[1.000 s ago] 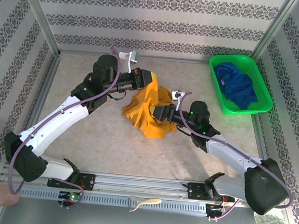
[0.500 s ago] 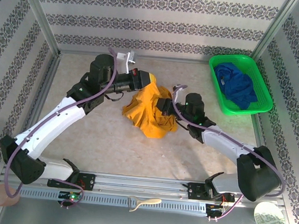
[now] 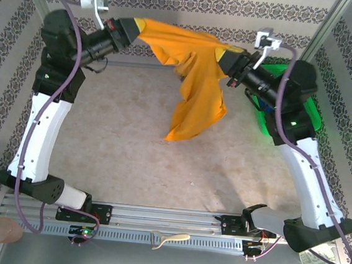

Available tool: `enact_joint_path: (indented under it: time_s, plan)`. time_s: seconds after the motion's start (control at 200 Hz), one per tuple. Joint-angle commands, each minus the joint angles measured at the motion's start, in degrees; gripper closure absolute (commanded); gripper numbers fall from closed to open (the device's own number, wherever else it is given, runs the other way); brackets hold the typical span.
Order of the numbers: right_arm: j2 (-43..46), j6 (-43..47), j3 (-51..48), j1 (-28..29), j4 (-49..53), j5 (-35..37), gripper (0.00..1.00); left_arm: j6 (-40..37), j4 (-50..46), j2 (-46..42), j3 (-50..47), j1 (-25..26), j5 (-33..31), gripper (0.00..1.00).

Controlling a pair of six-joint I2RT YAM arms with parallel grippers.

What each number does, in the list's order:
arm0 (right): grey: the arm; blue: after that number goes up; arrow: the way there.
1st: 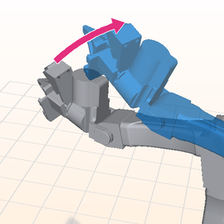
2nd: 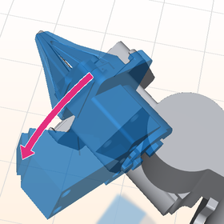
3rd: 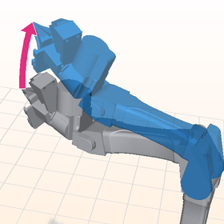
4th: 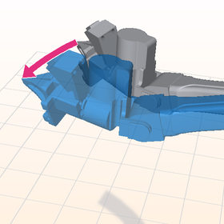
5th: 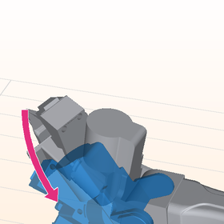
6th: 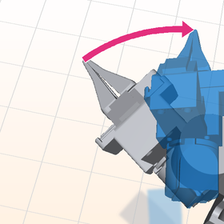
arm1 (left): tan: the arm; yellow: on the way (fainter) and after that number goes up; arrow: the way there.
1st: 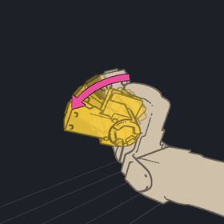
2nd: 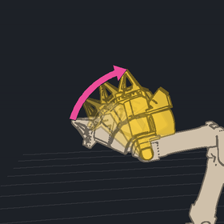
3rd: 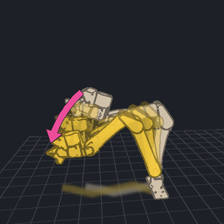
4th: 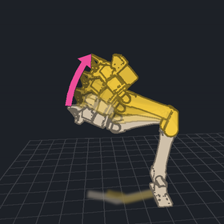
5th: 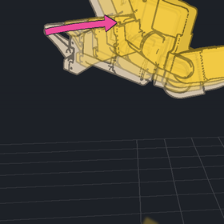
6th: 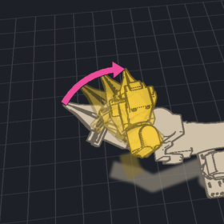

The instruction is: Fold the inside-out t-shirt

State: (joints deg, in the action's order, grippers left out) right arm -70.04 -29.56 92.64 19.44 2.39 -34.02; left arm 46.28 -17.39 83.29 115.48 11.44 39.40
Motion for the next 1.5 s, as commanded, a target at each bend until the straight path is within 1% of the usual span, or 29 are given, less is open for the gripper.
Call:
enact_joint_path:
  time_s: [0.0,0.06,0.13,0.225,0.25,0.295,0.35,0.375,0.41,0.445,0.51,0.575,0.614,0.684,0.769,0.839,0.904,0.979,1.034,1.084,1.149,1.199,1.259,1.339,1.499]
  plan:
    - [0.11,1.37,6.67,0.54,5.64,2.55,1.0,-0.45,-2.48,5.06,9.83,-3.34,-3.54,1.0]
    - [-0.08,1.65,7.17,2.06,6.67,2.97,1.0,0.33,-3.35,8.95,15.14,-3.34,-3.17,1.0]
    - [0.08,2.45,4.56,5.04,7.44,5.1,1.0,1.84,-4.23,13.58,19.18,-3.29,-2.27,1.0]
    - [0.29,3.54,-2.77,9.38,7.19,12.02,1.0,3.79,-3.44,19.08,20.46,-3.32,-0.64,1.0]
    - [0.06,3.33,-4.87,10.07,6.57,13.92,1.0,3.79,-3.52,20.54,20.66,-3.28,0.03,0.96]
    - [-0.52,2.36,-8.52,10.63,5.05,16.89,1.0,2.7,-4.74,22.96,21.34,-3.33,1.19,0.83]
    - [-1.95,1.64,-11.2,10.49,4.43,20.04,1.0,-0.02,-8.44,25.31,21.87,-3.28,1.88,0.63]
    - [-2.76,1.41,-11.81,10.26,4.57,21.1,1.0,-1.85,-10.32,25.82,21.72,-3.33,2.06,0.55]
    - [-3.88,0.83,-12.32,9.51,4.55,21.62,1.0,-4.65,-13.61,25.83,20.91,-3.31,1.48,0.48]
    - [-5.04,0.02,-12.37,8.59,4.55,21.29,1.0,-7.28,-15.91,24.77,18.92,-3.35,0.61,0.44]
    - [-6.68,-1.39,-11.86,6.97,4.6,20.62,1.0,-9.8,-15.07,20.4,9.61,-3.32,-0.52,0.39]
    - [-8.01,-2.55,-10.51,5.78,4.97,20.06,1.0,-9.94,-10.08,13.36,-2.17,-3.36,-1.37,0.35]
    - [-8.57,-2.7,-9.45,5.45,5.44,19.98,1.0,-8.48,-6.48,8.85,-10.23,-3.34,-1.77,0.33]
    - [-9.51,-2.61,-7.56,5.34,6.55,20.57,1.0,-4.95,-0.16,1.27,-23.66,-3.2,-1.79,0.33]
    - [-10.16,-2.94,-6.04,5.26,7.4,21.86,1.0,-0.85,6.13,-7.93,-39.34,-1.5,-3.56,0.33]
    - [-10.13,-3.31,-5.84,5.15,7.67,23.03,1.0,0.55,7.33,-14.79,-49.42,2.18,-8.11,0.32]
    - [-10.03,-3.66,-5.93,5.17,7.47,23.85,1.0,1.35,7.86,-19.3,-56.42,7.93,-12.67,0.32]
    - [-9.85,-3.63,-6.08,5.2,7.45,24.88,1.0,-0.29,6.61,-21.08,-60.54,17.56,-19.0,0.32]
    - [-9.62,-3.73,-6.39,5.1,7.24,25.49,1.0,-2.52,6.05,-19.73,-61.94,24.03,-23.47,0.31]
    - [-9.54,-3.82,-6.57,4.91,6.98,25.9,1.0,-4.59,6.01,-16.79,-62.31,29.59,-27.11,0.31]
    - [-9.49,-3.81,-6.82,4.77,6.82,26.04,1.0,-8.0,4.96,-10.99,-60.73,34.43,-30.92,0.31]
    - [-9.41,-3.8,-7.01,4.73,6.62,26.12,1.0,-11.11,3.52,-5.95,-58.26,38.04,-35.49,0.31]
    - [-9.23,-3.84,-7.47,4.64,6.44,26.02,1.0,-14.85,1.35,-0.01,-54.56,41.08,-40.13,0.31]
    - [-8.74,-3.98,-8.46,4.64,6.13,26.02,1.0,-17.55,0.17,6.75,-50.56,43.08,-43.91,0.31]
    - [-7.51,-4.3,-10.3,4.55,5.45,25.72,1.0,-19.99,-0.5,15.31,-45.3,44.21,-48.13,0.31]
